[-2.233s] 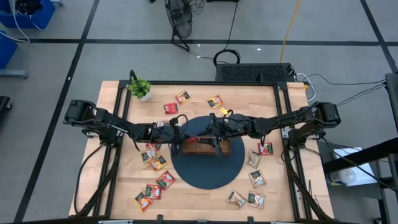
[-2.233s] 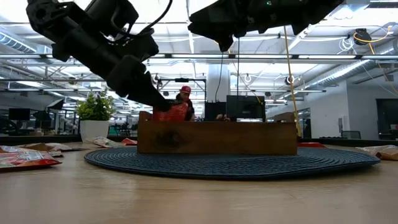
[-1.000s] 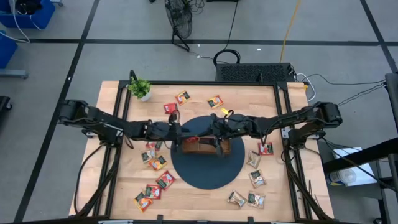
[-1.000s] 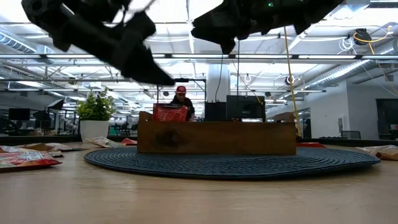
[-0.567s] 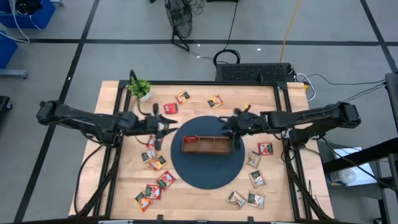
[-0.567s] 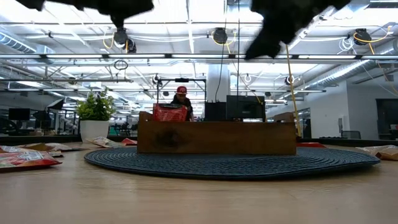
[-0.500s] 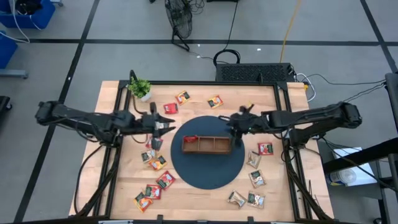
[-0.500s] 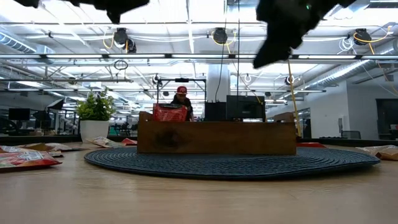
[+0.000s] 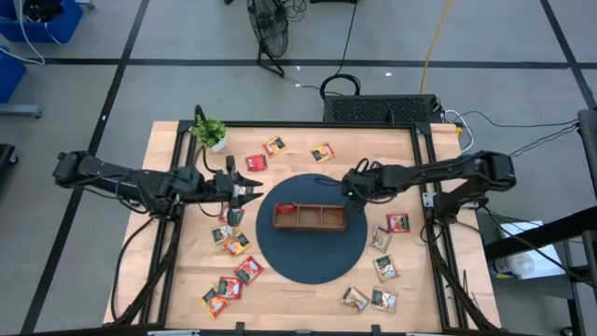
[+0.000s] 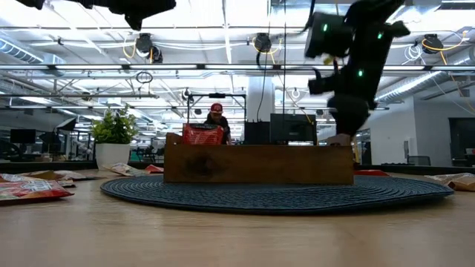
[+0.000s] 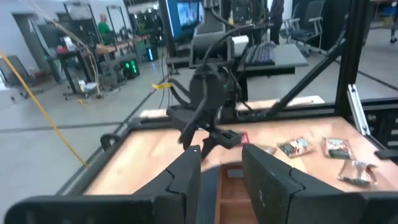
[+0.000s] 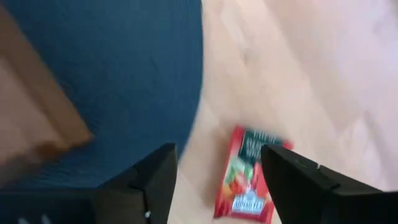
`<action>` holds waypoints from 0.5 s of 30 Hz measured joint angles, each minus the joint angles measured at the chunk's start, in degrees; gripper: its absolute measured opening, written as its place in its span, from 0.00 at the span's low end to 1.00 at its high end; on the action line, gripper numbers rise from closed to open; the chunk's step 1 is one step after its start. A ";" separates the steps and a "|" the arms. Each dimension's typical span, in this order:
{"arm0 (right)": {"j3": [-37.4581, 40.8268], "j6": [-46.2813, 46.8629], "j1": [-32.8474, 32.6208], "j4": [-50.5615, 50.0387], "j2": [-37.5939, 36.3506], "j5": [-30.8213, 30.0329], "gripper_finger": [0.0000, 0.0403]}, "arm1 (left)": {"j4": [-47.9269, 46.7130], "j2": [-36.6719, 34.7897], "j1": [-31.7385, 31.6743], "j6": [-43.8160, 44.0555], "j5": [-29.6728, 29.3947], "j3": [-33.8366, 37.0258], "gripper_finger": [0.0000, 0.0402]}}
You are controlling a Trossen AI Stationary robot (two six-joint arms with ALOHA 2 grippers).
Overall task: Pick & Place Tea
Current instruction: Put the red tea bag into the left section of the wooden organizer
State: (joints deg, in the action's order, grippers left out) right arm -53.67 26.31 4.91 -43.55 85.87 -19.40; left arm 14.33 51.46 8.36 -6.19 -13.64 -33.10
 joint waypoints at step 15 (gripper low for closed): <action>2.21 3.53 2.36 -3.80 4.17 1.55 0.52 | -0.12 2.34 -0.02 -0.24 -0.01 0.00 0.30</action>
State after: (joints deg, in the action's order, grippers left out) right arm -51.46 29.84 7.27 -47.35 90.04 -17.85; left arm 14.22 53.80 8.34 -6.44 -13.65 -33.10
